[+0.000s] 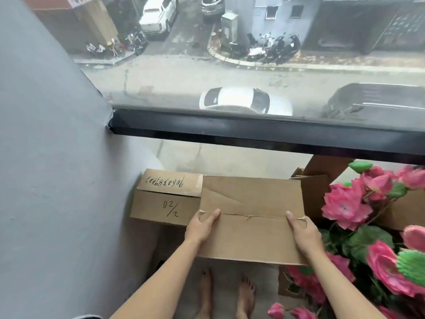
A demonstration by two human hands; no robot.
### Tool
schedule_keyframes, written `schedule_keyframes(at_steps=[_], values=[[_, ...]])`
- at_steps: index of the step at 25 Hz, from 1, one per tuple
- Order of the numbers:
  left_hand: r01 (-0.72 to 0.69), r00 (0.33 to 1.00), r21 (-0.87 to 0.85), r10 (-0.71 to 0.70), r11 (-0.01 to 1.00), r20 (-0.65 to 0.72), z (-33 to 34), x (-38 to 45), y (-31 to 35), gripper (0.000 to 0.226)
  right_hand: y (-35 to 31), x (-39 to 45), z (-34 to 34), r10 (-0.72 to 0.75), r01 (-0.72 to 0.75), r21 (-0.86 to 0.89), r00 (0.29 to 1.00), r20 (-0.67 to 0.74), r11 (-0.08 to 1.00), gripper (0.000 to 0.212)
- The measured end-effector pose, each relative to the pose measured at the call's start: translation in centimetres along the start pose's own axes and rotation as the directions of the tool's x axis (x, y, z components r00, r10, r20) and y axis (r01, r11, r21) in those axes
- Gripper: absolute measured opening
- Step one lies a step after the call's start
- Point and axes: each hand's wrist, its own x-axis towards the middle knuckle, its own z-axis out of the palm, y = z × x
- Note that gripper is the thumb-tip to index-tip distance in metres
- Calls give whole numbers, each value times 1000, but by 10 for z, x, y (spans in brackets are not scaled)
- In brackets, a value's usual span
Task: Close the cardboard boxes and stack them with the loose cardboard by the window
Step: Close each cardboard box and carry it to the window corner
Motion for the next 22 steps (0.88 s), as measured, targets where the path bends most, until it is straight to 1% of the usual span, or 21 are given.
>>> schedule_keyframes(at_steps=[5, 7, 9, 14, 18, 20, 22], values=[[3, 997, 129, -13, 992, 73, 35, 89, -1, 98, 29, 56, 31, 80, -79, 24, 995, -51, 997, 63], [-7, 998, 185, -5, 983, 68, 49, 120, -6, 93, 38, 81, 46, 103, -103, 6, 992, -67, 995, 63], [-15, 998, 199, 3, 980, 61, 59, 142, -15, 87, 44, 101, 60, 117, -118, -1, 992, -54, 993, 62], [-5, 1000, 253, 6, 967, -5, 77, 199, -35, 82, 55, 145, 94, 134, -134, -10, 991, -1, 991, 61], [2, 998, 275, 17, 961, -68, 90, 228, -53, 81, 63, 166, 116, 155, -154, -14, 987, 45, 988, 54], [-12, 995, 291, 40, 957, -92, 99, 236, -63, 83, 70, 172, 122, 169, -169, -9, 985, 42, 986, 55], [-37, 990, 286, 74, 958, -119, 105, 238, -69, 86, 77, 177, 125, 161, -160, -13, 987, 26, 987, 61]])
